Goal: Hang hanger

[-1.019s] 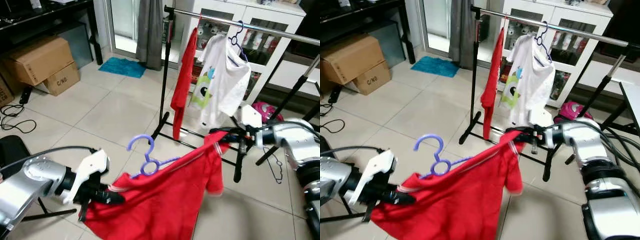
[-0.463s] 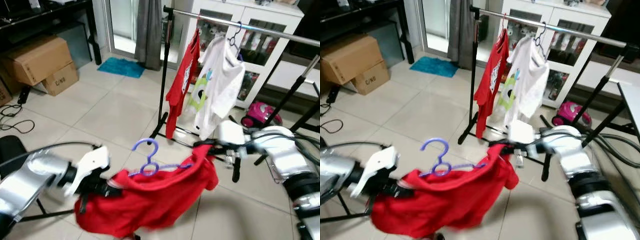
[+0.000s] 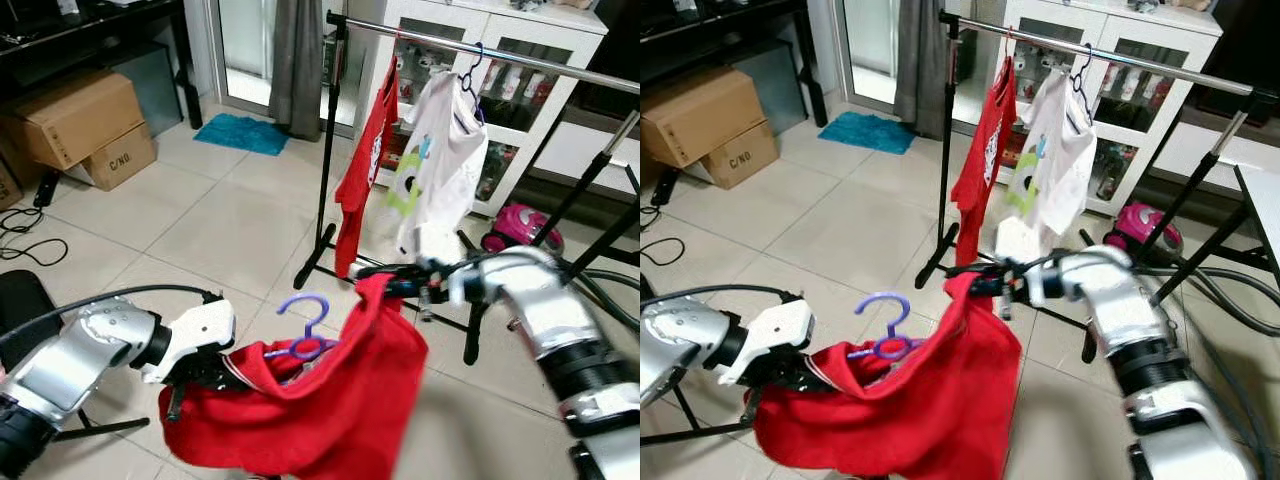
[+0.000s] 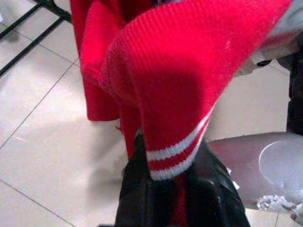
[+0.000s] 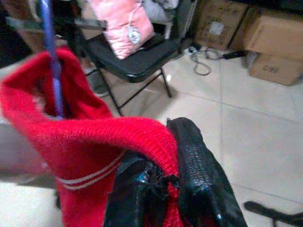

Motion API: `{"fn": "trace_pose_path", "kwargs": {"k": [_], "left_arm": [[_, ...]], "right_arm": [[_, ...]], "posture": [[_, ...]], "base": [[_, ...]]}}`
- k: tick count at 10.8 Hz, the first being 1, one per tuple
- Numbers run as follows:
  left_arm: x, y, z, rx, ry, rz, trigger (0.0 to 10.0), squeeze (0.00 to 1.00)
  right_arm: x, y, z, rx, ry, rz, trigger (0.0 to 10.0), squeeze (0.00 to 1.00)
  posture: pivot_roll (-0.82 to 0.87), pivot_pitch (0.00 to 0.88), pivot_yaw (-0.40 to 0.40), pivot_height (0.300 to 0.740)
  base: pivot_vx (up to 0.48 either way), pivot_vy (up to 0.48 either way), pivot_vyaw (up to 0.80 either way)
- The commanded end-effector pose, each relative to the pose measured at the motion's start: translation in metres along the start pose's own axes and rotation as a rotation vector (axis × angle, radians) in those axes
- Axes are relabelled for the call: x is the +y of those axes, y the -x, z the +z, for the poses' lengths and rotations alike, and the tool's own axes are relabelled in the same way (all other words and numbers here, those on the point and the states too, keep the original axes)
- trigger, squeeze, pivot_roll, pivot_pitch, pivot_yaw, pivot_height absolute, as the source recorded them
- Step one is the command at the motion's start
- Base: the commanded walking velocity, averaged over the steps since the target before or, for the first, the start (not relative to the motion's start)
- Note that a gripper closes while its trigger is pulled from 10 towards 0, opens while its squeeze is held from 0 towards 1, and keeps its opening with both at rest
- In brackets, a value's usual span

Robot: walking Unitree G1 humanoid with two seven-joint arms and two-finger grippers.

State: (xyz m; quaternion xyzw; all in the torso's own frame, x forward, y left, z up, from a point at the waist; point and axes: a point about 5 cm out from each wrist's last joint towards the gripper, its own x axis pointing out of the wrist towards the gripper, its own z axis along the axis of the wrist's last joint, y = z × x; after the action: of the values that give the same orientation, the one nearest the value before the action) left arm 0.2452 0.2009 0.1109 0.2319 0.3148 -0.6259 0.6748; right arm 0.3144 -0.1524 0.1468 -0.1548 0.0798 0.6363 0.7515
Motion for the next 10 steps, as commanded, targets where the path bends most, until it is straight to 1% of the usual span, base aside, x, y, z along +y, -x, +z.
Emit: {"fn": "trace_pose_path", "kwargs": {"k": [1, 2, 3, 4, 5, 6, 7, 8, 9, 10], "left_arm": [[0.001, -0.002, 0.004, -0.003, -0.034, -0.010, 0.0, 0.00], [-0.001, -0.005, 0.010, -0.037, -0.062, -0.036, 0.0, 0.00], [-0.001, -0.007, 0.015, -0.059, -0.083, -0.045, 0.0, 0.00], [0.000, -0.011, 0.017, -0.057, -0.094, -0.047, 0.0, 0.00], [-0.001, -0.015, 0.016, -0.042, -0.113, -0.055, 0.0, 0.00], [-0.001, -0.015, 0.018, -0.060, -0.123, -0.052, 0.0, 0.00], [-0.002, -0.011, 0.024, -0.091, -0.142, -0.043, 0.0, 0.00], [-0.003, -0.008, 0.027, -0.103, -0.153, -0.040, 0.0, 0.00], [-0.007, -0.003, 0.035, -0.156, -0.157, -0.061, 0.0, 0.00], [-0.011, -0.001, 0.038, -0.182, -0.157, -0.078, 0.0, 0.00]], "right_arm": [[-0.009, 0.010, 0.010, 0.020, 0.021, -0.022, 0.0, 0.00], [-0.016, 0.011, -0.002, 0.110, -0.005, -0.074, 0.0, 0.00], [-0.023, 0.010, -0.007, 0.121, -0.057, -0.131, 0.0, 0.00], [-0.031, 0.005, -0.006, 0.082, -0.139, -0.174, 0.0, 0.00], [-0.035, 0.002, -0.004, 0.084, -0.177, -0.189, 0.0, 0.00], [-0.036, 0.001, -0.012, 0.152, -0.190, -0.190, 0.0, 0.00], [-0.034, 0.000, -0.025, 0.234, -0.209, -0.193, 0.4, 0.00], [-0.033, 0.000, -0.034, 0.302, -0.203, -0.205, 10.0, 0.00], [-0.035, 0.005, -0.046, 0.378, -0.256, -0.298, 10.0, 0.22], [-0.039, 0.010, -0.050, 0.419, -0.257, -0.365, 10.0, 1.00]], "posture": [[0.11, 0.000, -0.055, 0.740], [0.10, 0.000, -0.051, 0.740], [0.10, 0.000, -0.053, 0.740], [0.11, 0.000, -0.055, 0.740], [0.11, 0.000, -0.060, 0.740], [0.11, 0.000, -0.062, 0.740], [0.11, 0.000, -0.069, 0.740], [0.11, 0.000, -0.069, 0.740], [0.12, 0.000, -0.075, 0.740], [0.12, 0.000, -0.075, 0.740]], "base": [[0.000, 0.000, 0.00], [0.000, 0.000, 0.00], [0.000, 0.000, 0.00], [0.000, 0.000, 0.00], [0.000, 0.000, 0.00], [0.000, 0.000, 0.00], [0.000, 0.000, 0.00], [0.000, 0.000, 0.00], [0.000, 0.000, 0.00], [0.000, 0.000, 0.00]]}}
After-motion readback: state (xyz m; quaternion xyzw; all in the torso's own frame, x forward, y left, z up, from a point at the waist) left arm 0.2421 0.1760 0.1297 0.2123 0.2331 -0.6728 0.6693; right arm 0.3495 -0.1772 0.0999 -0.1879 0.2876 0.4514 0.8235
